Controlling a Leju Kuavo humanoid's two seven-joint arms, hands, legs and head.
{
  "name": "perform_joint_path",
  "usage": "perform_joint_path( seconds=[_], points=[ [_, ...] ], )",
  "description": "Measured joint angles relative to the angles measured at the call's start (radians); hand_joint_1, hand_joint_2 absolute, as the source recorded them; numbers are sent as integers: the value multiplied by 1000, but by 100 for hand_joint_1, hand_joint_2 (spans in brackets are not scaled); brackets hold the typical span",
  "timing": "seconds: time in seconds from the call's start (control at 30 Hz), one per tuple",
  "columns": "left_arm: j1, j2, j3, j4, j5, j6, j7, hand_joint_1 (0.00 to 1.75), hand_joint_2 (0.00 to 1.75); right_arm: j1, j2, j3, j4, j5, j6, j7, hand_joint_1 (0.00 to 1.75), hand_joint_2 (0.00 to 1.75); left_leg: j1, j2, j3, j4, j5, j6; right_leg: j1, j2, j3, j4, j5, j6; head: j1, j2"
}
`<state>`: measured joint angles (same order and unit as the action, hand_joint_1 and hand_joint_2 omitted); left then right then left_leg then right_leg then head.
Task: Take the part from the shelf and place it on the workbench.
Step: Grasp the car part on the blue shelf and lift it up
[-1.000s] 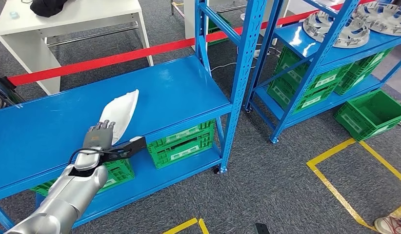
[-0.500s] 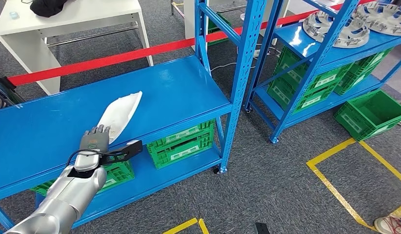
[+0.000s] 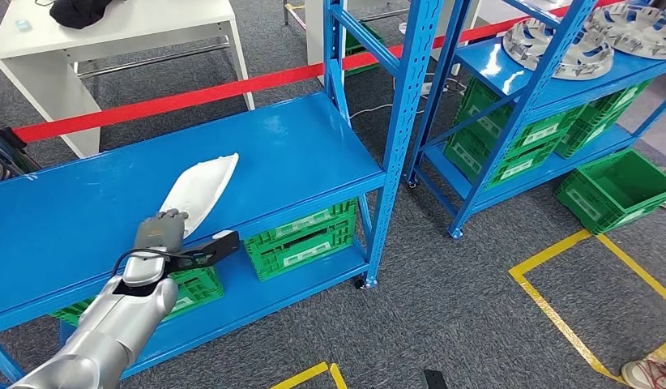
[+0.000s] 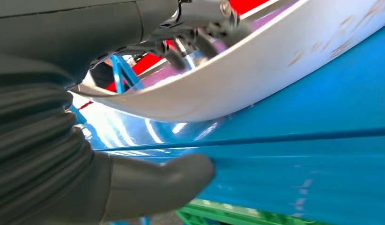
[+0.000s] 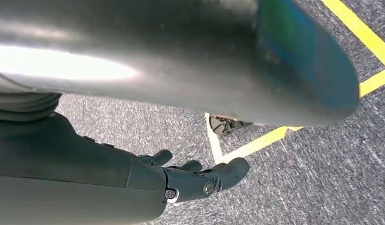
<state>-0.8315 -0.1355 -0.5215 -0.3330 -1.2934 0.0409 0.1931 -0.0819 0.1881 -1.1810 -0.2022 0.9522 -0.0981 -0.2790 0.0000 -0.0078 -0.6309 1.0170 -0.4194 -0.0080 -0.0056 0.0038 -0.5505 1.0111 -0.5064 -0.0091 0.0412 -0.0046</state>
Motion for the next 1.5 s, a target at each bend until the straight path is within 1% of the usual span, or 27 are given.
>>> perform_joint_path(
  seconds=[0.37,0.5,0.67,0.83,1.0,1.1,1.37,1.5],
  points=[
    [21,-20,43,-13,-49,125,-81,175,175,0,0,0,0,10,5,-4,0,0,0,0,0,0,0,0,0,0,0,0,0,0,0,0],
    [24,-30,73,-17,-50,145,-113,175,175,0,0,0,0,10,5,-2,0,0,0,0,0,0,0,0,0,0,0,0,0,0,0,0],
    [25,-41,107,-19,-54,158,-132,175,175,-1,0,0,0,10,4,-4,0,0,0,0,0,0,0,0,0,0,0,0,0,0,0,0],
    [27,-50,134,-25,-54,216,-168,175,175,-1,0,0,0,11,4,-5,0,0,0,0,0,0,0,0,0,0,0,0,0,0,0,0],
    [27,-55,149,-29,-54,239,-179,175,175,-1,0,0,0,11,4,-5,0,0,0,0,0,0,0,0,0,0,0,0,0,0,0,0],
    [28,-58,159,-32,-54,274,-194,175,175,-1,0,-1,0,11,4,-6,0,0,0,0,0,0,0,0,0,0,0,0,0,0,0,0],
    [27,-68,210,-62,18,369,-287,175,175,-1,0,-5,0,14,4,-8,0,0,0,0,0,0,0,0,0,0,0,0,0,0,0,0],
    [24,-73,228,-78,33,381,-299,175,175,-1,0,-6,0,14,2,-7,0,0,0,0,0,0,0,0,0,0,0,0,0,0,0,0]
  ],
)
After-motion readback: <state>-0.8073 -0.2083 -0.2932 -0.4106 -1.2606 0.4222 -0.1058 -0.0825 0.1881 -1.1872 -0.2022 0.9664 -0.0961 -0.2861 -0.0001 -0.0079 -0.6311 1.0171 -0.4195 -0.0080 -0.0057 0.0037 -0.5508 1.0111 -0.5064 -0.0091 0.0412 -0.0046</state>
